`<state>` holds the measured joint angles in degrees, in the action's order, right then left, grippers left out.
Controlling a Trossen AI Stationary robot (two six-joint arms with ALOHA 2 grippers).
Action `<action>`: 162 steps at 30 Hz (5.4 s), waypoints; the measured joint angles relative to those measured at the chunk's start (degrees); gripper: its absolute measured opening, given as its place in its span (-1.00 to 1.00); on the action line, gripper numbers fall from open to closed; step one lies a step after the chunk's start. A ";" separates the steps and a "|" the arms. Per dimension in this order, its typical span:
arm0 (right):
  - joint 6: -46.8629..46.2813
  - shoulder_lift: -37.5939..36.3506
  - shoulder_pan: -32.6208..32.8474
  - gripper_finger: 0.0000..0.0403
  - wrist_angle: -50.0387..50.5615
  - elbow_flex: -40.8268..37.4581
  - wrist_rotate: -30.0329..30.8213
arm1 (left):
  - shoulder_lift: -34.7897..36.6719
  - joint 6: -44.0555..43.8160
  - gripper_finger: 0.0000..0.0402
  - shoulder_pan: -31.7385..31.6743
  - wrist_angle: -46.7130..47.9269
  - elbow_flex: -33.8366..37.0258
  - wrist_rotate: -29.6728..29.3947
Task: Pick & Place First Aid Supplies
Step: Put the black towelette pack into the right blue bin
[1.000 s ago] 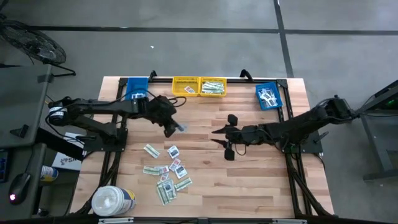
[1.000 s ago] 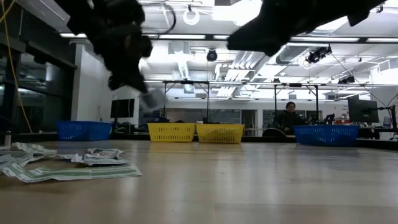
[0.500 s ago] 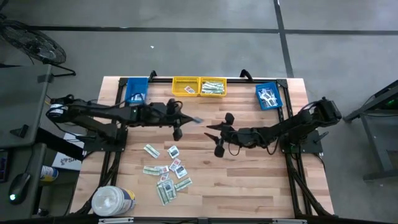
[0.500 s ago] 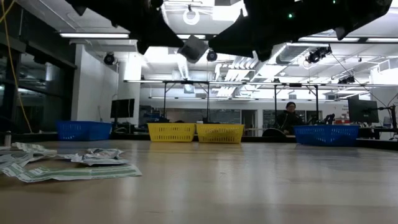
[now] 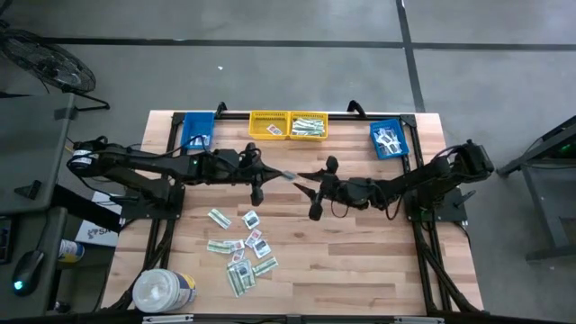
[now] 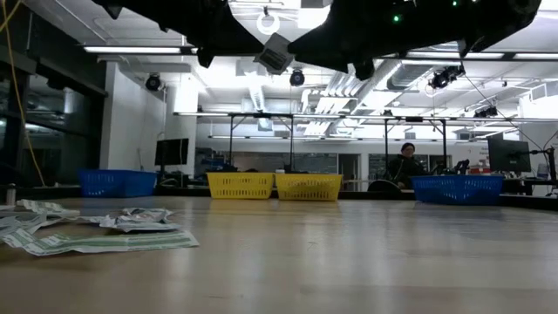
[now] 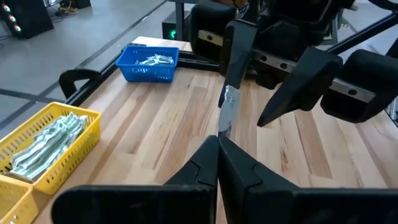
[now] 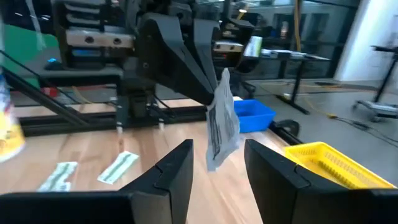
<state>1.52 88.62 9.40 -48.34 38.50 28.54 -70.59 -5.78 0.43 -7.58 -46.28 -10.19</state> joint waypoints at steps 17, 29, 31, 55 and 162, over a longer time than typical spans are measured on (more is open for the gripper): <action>-1.59 0.00 -3.40 -0.80 -0.48 0.02 -6.47 | -0.02 1.05 -1.00 -0.02 -0.01 0.00 0.61; -0.13 0.00 -3.40 -0.99 -1.92 0.00 -6.65 | 0.02 1.01 -0.99 -0.02 -0.06 0.00 1.03; -0.34 0.00 -3.40 -0.99 -1.98 0.00 -6.58 | 0.02 1.10 -0.94 -0.03 -0.02 0.00 1.47; -9.72 -14.83 -6.97 -1.00 36.06 0.07 18.39 | 9.25 -1.84 0.07 -0.04 18.16 0.02 -11.93; -7.01 -29.25 -17.78 -0.28 61.52 0.07 -29.54 | 2.60 7.49 -0.17 2.24 17.71 20.69 21.90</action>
<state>-5.50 59.37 -8.38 13.18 38.57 -1.00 -67.99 1.71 2.67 10.13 -25.59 11.71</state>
